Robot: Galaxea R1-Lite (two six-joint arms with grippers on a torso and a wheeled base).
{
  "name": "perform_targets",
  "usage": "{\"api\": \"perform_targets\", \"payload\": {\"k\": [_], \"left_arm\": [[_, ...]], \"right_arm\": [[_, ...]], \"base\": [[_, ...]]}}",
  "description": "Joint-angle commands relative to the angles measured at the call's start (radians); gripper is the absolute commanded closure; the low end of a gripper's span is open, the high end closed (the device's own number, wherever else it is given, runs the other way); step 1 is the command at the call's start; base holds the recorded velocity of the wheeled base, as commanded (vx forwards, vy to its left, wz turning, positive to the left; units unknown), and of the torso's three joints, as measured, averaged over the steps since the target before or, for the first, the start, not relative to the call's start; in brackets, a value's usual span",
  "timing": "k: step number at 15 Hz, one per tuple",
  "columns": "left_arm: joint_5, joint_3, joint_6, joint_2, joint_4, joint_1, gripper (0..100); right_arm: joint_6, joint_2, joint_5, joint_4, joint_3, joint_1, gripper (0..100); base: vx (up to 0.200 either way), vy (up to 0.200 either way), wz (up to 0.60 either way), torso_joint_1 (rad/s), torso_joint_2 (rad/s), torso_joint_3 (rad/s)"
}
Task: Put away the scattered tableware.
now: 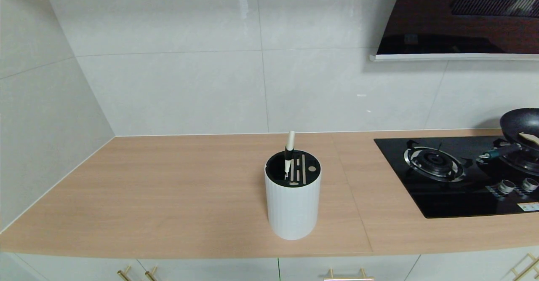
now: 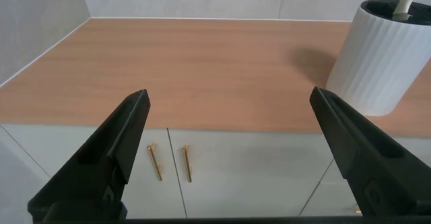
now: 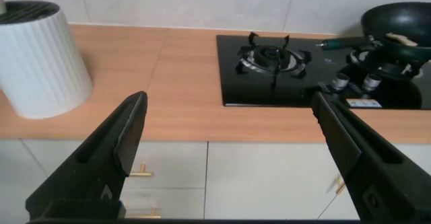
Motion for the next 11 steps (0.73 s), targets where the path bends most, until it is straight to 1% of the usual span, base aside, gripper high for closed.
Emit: {"api": "perform_targets", "payload": {"k": [1, 3, 4, 5, 11], "left_arm": [[0.0, 0.0, 0.0, 0.002, -0.001, 0.0, 0], [0.0, 0.0, 0.0, 0.002, -0.001, 0.0, 0], [0.0, 0.0, 0.0, 0.002, -0.002, 0.0, 0], [0.0, 0.0, 0.0, 0.002, -0.002, 0.002, 0], [0.0, 0.0, 0.0, 0.002, -0.001, 0.0, 0]], "right_arm": [[-0.003, 0.003, 0.021, 0.0, -0.002, 0.0, 0], [0.006, 0.001, 0.018, -0.003, 0.0, 0.0, 0], [0.047, 0.001, 0.018, -0.006, 0.0, 0.002, 0], [0.058, 0.001, 0.018, -0.008, 0.0, 0.002, 0], [0.058, 0.001, 0.015, -0.009, 0.0, 0.0, 0]], "base": [[0.0, 0.0, 0.0, 0.0, 0.0, 0.0], [0.0, 0.0, 0.0, 0.0, 0.0, 0.0], [0.0, 0.0, 0.0, 0.0, 0.0, 0.0], [0.0, 0.0, 0.0, 0.0, 0.0, 0.0], [0.0, 0.0, 0.0, 0.0, 0.0, 0.0]]}}
